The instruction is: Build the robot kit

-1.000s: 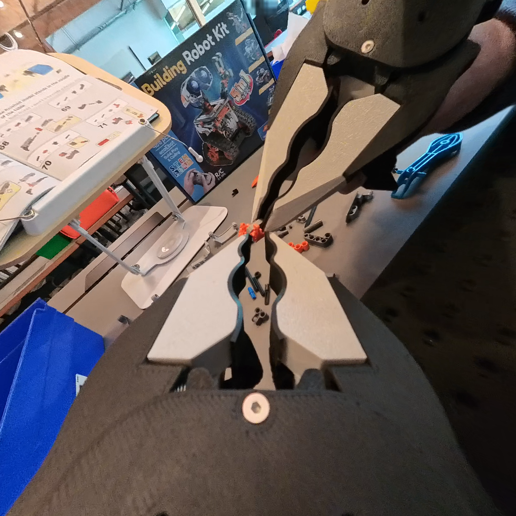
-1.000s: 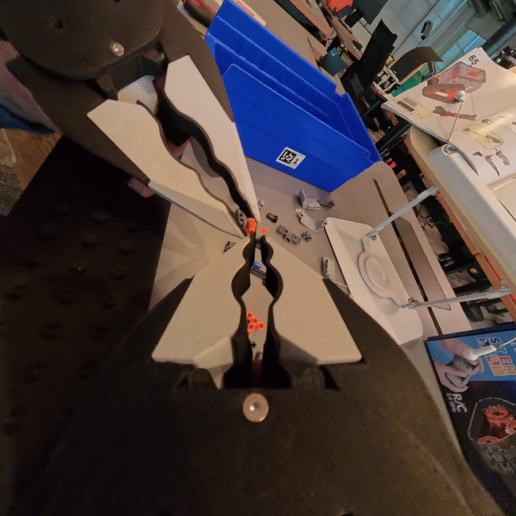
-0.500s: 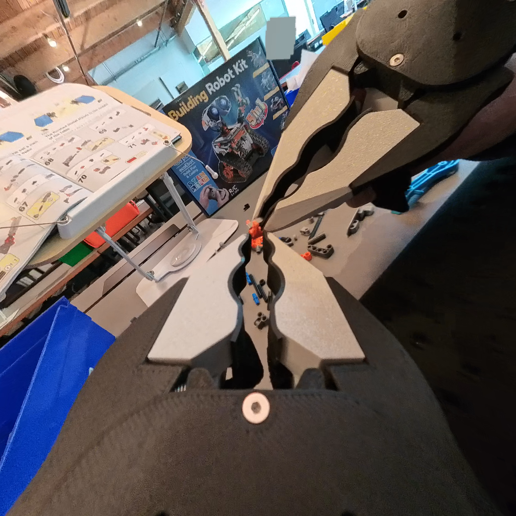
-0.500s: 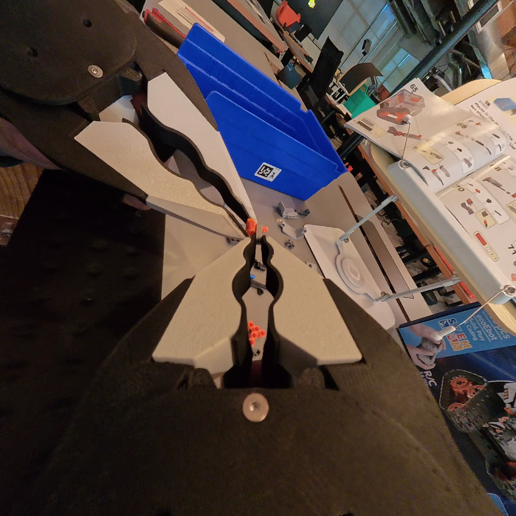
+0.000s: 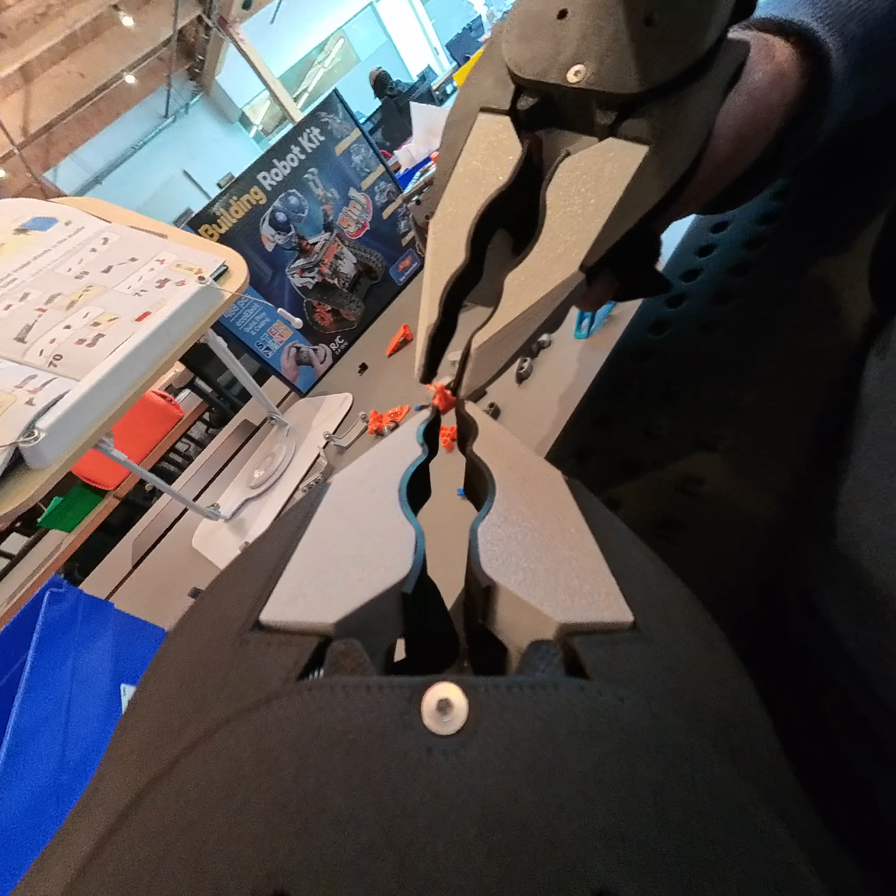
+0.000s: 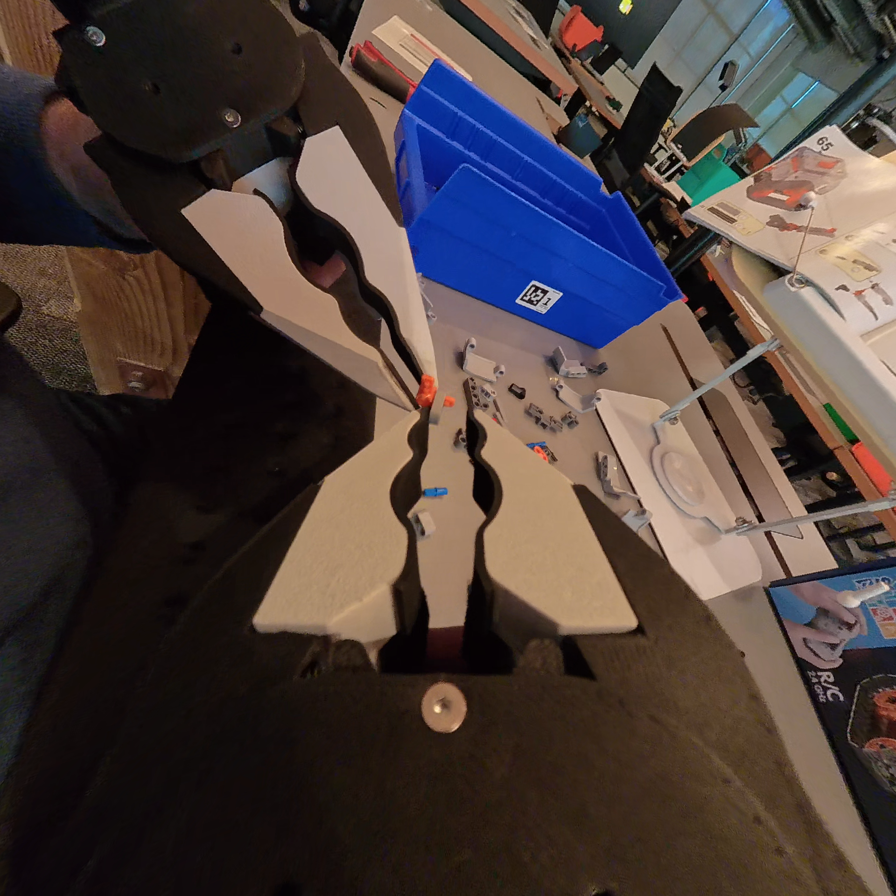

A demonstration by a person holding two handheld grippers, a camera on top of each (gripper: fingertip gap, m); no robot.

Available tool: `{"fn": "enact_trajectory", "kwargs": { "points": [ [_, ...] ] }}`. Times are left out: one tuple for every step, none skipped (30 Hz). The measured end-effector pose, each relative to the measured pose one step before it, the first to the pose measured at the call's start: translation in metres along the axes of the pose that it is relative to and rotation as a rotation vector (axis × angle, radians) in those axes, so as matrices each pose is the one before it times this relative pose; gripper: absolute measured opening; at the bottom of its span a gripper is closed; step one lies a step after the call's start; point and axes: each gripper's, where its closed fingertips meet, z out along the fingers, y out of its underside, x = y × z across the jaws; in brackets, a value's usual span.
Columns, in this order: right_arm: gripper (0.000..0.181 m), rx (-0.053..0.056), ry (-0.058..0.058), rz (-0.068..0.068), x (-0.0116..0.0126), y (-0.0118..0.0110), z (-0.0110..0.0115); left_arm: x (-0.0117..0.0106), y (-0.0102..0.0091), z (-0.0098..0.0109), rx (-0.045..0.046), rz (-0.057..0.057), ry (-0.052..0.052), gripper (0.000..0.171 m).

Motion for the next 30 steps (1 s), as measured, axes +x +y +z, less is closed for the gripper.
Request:
{"fn": "enact_trajectory", "kwargs": {
  "points": [
    [0.016, -0.0051, 0.0044, 0.008, 0.00072, 0.00123, -0.00151, 0.00183, -0.00048, 0.00085, -0.00117, 0.0027, 0.0086, 0.004],
    [0.017, -0.0068, 0.0095, 0.0031, 0.0006, 0.00133, -0.00091, 0.0013, -0.00007, 0.00131, -0.00454, -0.0083, 0.0083, 0.004],
    [0.017, -0.0078, 0.0246, -0.0062, 0.00146, 0.00085, -0.00025, -0.00007, -0.00008, 0.00111, -0.00217, -0.004, 0.0006, 0.004],
    [0.017, -0.0127, 0.0333, -0.0126, 0.0016, 0.0007, 0.00041, -0.00104, 0.00044, 0.00147, -0.00459, -0.0055, -0.0063, 0.004],
    [0.014, -0.0191, 0.0344, -0.0237, 0.0011, 0.00114, 0.00111, -0.00159, 0.00074, 0.0017, -0.00837, -0.0109, -0.0088, 0.004],
    [0.011, -0.0224, 0.0343, -0.0272, 0.00094, 0.00162, 0.00198, -0.0019, 0.00181, 0.00232, -0.01717, -0.0162, -0.0092, 0.004],
    [0.006, -0.014, 0.0274, -0.0191, 0.00104, 0.00102, 0.00188, -0.00234, 0.00104, 0.00227, -0.01283, -0.0117, -0.0151, 0.004],
    [0.002, -0.0068, 0.0218, -0.0093, 0.002, 0.00064, 0.00193, -0.0023, 0.00058, 0.00197, -0.00861, -0.0096, -0.0139, 0.004],
    [0.002, -0.0077, 0.021, 0.0003, 0.00314, 0.00114, 0.00227, -0.00332, 0.00064, 0.00209, -0.01105, -0.019, -0.0143, 0.004],
    [0.002, -0.0083, 0.0149, 0.0095, 0.00313, 0.00124, 0.00206, -0.00299, 0.0008, 0.00269, -0.01395, -0.0236, -0.0098, 0.004],
    [0.002, -0.0055, 0.0121, 0.0103, 0.00338, 0.00106, 0.00155, -0.00272, -0.00003, 0.00271, -0.00711, -0.0146, -0.0126, 0.004],
    [0.002, -0.0094, 0.0148, -0.01, 0.0029, 0.00182, 0.00129, -0.00219, -0.00023, 0.00262, -0.00596, -0.0089, -0.013, 0.004],
    [0.003, -0.0124, 0.0203, -0.0263, 0.00263, 0.00226, 0.00097, -0.00105, 0.00121, 0.00316, -0.01273, -0.0064, -0.0072, 0.004],
    [0.003, -0.005, 0.0183, -0.0152, 0.00222, 0.00132, 0.0004, -0.0009, 0.0, 0.00268, -0.00519, -0.0067, -0.0086, 0.004],
    [0.003, -0.0003, 0.0049, 0.0051, 0.00126, 0.00088, 0.00011, -0.00065, -0.00046, 0.0018, -0.00241, -0.004, -0.0072, 0.004],
    [0.003, 0.0011, -0.0109, 0.0222, 0.00055, 0.0017, 0.00007, 0.00018, 0.00011, 0.00154, -0.00469, -0.0048, 0.0015, 0.004],
    [0.003, 0.0004, -0.0186, 0.0262, -0.00018, 0.00148, -0.00027, -0.00038, 0.00038, 0.00128, -0.00343, -0.0114, 0.0023, 0.004],
    [0.003, -0.0028, -0.0111, 0.0067, -0.00084, 0.00096, -0.0008, -0.00707, 0.00239, 0.00087, -0.01406, -0.0101, -0.036, 0.004],
    [0.003, 0.0023, 0.0002, -0.0057, -0.00109, -0.0003, -0.00095, -0.00337, 0.00164, 0.00087, -0.00562, -0.0088, -0.0036, 0.004],
    [0.001, 0.0036, -0.0024, -0.0066, -0.00163, 0.00007, -0.0004, 0.00075, 0.0, 0.00095, -0.00033, -0.0107, 0.0218, 0.004],
    [0.002, -0.0041, -0.0158, -0.0052, -0.00274, 0.00201, 0.0004, 0.00008, -0.00088, 0.0005, 0.00392, 0.0048, 0.0057, 0.004],
    [0.004, -0.0002, -0.0272, 0.0015, -0.0027, 0.00214, -0.00026, -0.0013, 0.00129, 0.0008, -0.00702, 0.0142, -0.0071, 0.004],
    [0.008, 0.0085, -0.0277, 0.0065, -0.00094, 0.00099, -0.00216, 0.00019, 0.0015, 0.0007, -0.00409, 0.0116, 0.0064, 0.004],
    [0.009, 0.0085, -0.0208, 0.0098, 0.00216, 0.00082, -0.00361, 0.00401, 0.00018, -0.00002, 0.00529, 0.0114, 0.031, 0.004],
    [0.007, 0.0085, -0.0053, 0.0235, 0.00684, 0.00184, -0.00475, 0.00176, 0.00218, 0.00028, -0.01419, 0.0023, 0.019, 0.004],
    [0.006, 0.0153, 0.0031, 0.0365, 0.01041, 0.00201, -0.00612, 0.00177, 0.00286, 0.00072, -0.01694, 0.0052, 0.0216, 0.004],
    [0.006, 0.0126, 0.0168, 0.0404, 0.01453, 0.00323, -0.00729, 0.0023, 0.00397, 0.00131, -0.01962, 0.0076, 0.0284, 0.004],
    [0.006, 0.0017, 0.0257, 0.045, 0.01736, 0.00486, -0.00789, 0.00252, 0.00317, 0.00112, -0.01411, 0.0167, 0.0268, 0.004],
    [0.007, -0.0007, 0.0297, 0.048, 0.01866, 0.00511, -0.008, -0.0006, 0.00341, 0.0012, -0.01933, 0.0129, 0.0061, 0.004],
    [0.006, 0.002, 0.0343, 0.0413, 0.01876, 0.00454, -0.00802, -0.00012, 0.00218, 0.00141, -0.01394, 0.0161, 0.0107, 0.005]
  ]
}}
